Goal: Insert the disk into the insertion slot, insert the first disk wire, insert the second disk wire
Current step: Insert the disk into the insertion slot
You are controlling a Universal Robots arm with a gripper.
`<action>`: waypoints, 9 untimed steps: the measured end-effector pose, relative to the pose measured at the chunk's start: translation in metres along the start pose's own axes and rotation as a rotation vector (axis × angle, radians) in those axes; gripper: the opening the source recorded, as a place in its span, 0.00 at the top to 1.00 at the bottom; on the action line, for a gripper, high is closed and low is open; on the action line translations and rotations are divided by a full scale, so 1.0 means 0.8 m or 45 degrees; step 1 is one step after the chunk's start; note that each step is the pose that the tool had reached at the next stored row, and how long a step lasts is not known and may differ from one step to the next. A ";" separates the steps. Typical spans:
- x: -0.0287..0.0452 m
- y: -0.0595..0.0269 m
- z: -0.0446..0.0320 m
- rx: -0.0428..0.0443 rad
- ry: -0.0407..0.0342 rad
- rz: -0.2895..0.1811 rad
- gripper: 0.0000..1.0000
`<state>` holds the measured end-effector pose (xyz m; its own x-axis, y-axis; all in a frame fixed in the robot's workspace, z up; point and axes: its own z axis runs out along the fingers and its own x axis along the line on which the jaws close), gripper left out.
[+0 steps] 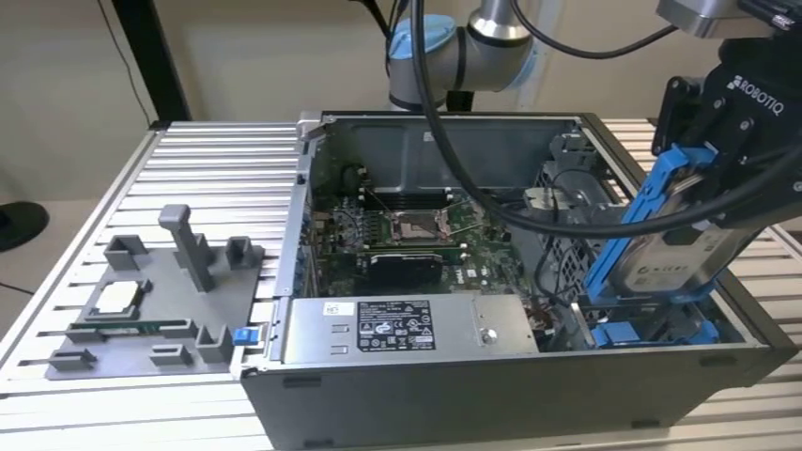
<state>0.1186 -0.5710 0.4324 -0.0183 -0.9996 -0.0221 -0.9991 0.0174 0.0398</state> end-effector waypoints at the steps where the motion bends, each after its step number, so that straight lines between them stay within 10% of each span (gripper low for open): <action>1: 0.0000 0.000 0.0005 0.000 0.0001 0.000 1.00; 9: 0.0002 0.000 0.0073 0.000 -0.0001 0.000 1.00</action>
<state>0.1186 -0.5710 0.4266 -0.0183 -0.9996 -0.0221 -0.9990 0.0174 0.0400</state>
